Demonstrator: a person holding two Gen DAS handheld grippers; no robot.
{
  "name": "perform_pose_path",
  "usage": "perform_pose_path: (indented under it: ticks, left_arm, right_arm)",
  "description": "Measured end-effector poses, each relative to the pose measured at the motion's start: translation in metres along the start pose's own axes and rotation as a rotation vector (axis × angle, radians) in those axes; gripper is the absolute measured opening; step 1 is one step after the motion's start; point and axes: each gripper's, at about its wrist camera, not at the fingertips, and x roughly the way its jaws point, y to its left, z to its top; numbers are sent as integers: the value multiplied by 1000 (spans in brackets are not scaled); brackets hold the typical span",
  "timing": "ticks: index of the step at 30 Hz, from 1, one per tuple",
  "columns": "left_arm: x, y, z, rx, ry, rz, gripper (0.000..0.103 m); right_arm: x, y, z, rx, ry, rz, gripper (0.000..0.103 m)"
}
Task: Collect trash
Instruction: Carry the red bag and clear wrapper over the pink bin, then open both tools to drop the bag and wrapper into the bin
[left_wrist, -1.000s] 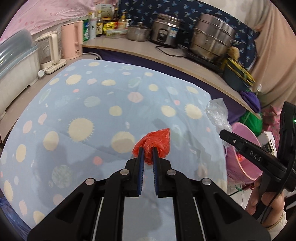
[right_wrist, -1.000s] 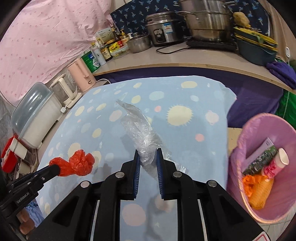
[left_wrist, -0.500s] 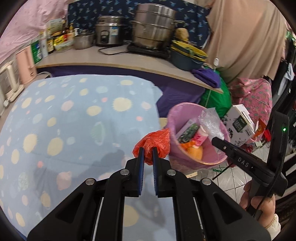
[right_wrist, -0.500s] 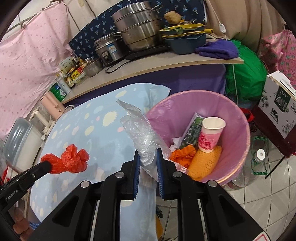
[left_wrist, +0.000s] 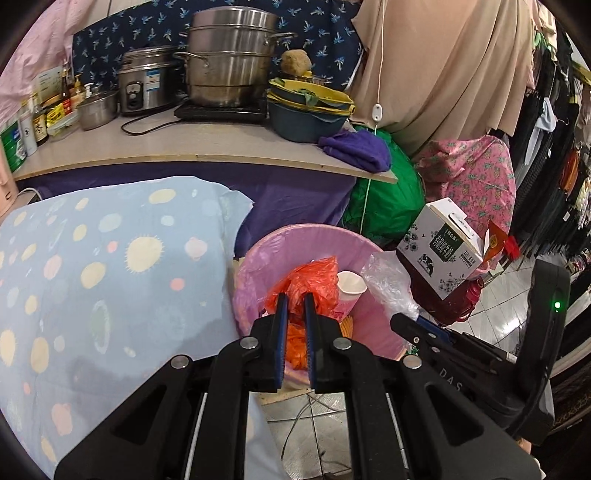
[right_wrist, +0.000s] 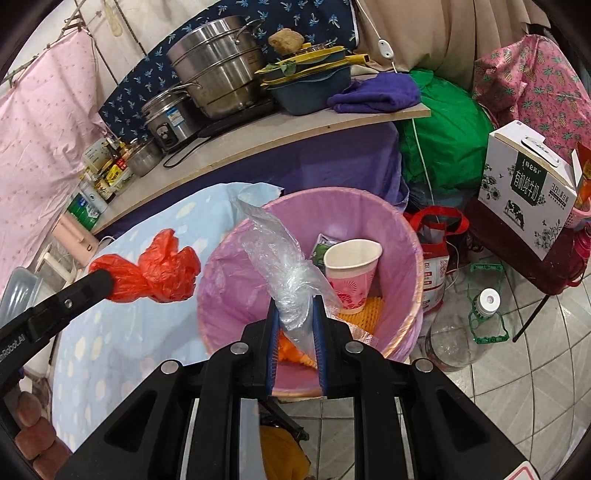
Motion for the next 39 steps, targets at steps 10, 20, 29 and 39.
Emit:
perform_pose_path:
  ticks: [10, 20, 29, 39]
  left_arm:
    - [55, -8, 5, 9, 76, -20, 9]
    - [58, -6, -2, 18, 53, 28, 37]
    - [38, 2, -4, -4, 6, 92, 63]
    - [11, 11, -23, 18, -23, 185, 75]
  right_arm:
    - [23, -3, 12, -5, 20, -32, 21]
    - [25, 4, 16, -14, -4, -42, 46]
    - [7, 11, 16, -32, -31, -47, 51]
    - [-24, 22, 7, -65, -73, -95, 70]
